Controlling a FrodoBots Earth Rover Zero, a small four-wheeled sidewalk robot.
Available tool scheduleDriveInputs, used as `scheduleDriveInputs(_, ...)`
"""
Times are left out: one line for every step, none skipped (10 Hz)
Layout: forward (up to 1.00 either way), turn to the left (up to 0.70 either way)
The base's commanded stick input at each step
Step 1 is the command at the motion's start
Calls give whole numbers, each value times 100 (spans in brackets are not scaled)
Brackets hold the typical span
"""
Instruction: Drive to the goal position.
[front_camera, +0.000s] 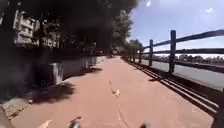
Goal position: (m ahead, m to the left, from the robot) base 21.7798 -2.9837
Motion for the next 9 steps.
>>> scheduleDriveInputs(85, 0)
scheduleDriveInputs(85, 0)
scheduleDriveInputs(85, 0)
scheduleDriveInputs(85, 0)
scheduleDriveInputs(85, 0)
scheduleDriveInputs(85, 0)
scheduleDriveInputs(85, 0)
scheduleDriveInputs(85, 0)
scheduleDriveInputs(85, 0)
